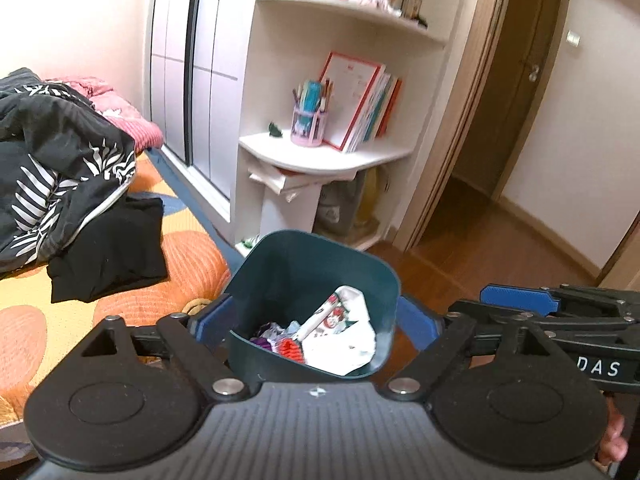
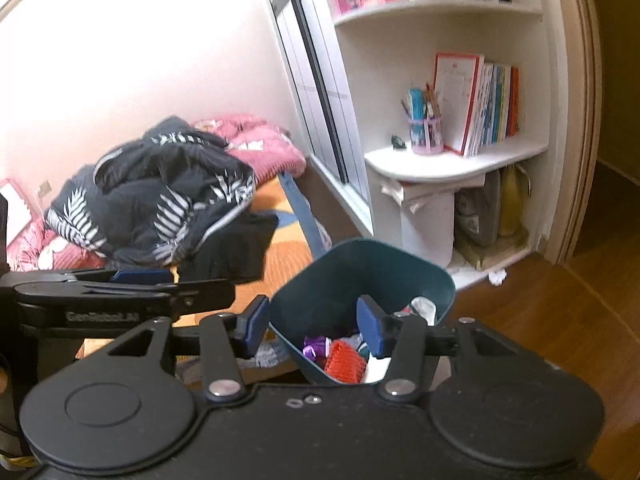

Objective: Collect trash

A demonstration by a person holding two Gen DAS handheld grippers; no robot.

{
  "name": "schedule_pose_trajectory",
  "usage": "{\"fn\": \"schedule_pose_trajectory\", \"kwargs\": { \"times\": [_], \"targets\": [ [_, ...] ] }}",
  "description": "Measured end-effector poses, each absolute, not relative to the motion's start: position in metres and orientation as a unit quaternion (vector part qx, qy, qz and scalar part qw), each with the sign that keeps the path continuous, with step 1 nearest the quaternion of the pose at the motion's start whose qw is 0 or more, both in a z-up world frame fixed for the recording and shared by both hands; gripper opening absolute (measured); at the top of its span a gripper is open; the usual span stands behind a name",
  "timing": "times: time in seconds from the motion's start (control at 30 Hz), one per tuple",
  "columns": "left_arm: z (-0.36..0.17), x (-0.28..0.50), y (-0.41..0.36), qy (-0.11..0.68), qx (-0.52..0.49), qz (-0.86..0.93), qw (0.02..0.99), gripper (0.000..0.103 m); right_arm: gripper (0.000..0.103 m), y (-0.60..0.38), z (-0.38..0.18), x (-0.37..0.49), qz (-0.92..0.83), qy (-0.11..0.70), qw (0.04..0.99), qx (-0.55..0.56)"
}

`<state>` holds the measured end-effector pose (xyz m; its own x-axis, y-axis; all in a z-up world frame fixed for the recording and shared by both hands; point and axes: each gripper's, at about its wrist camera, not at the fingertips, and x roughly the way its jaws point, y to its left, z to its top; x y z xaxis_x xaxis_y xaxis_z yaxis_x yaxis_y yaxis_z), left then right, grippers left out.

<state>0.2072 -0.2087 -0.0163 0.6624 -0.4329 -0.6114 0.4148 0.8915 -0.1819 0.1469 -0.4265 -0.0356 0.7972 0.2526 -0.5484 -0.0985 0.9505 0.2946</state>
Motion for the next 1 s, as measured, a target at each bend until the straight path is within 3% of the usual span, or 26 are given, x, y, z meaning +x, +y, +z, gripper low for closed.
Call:
{"fn": "schedule_pose_trajectory", "kwargs": {
  "times": [0.13, 0.53, 1.0],
  "targets": [
    [-0.01, 0.19, -0.197, 0.325, -0.037, -0.247, 0.912, 0.101, 0.052, -0.426, -0.03, 0.132, 0.083, 0.277, 0.948, 0.133],
    [-0.011, 0.165, -0.173, 0.332, -0.074, -0.233, 0.911, 0.103, 0.053, -0.413, -0.025, 0.105, 0.093, 0.255, 0.953, 0.133],
    [-0.018, 0.155, -0.18, 0.352, -0.032, -0.207, 0.912, 0.103, 0.053, -0.41, -0.026, 0.093, 0.083, 0.255, 0.955, 0.129]
  ]
}}
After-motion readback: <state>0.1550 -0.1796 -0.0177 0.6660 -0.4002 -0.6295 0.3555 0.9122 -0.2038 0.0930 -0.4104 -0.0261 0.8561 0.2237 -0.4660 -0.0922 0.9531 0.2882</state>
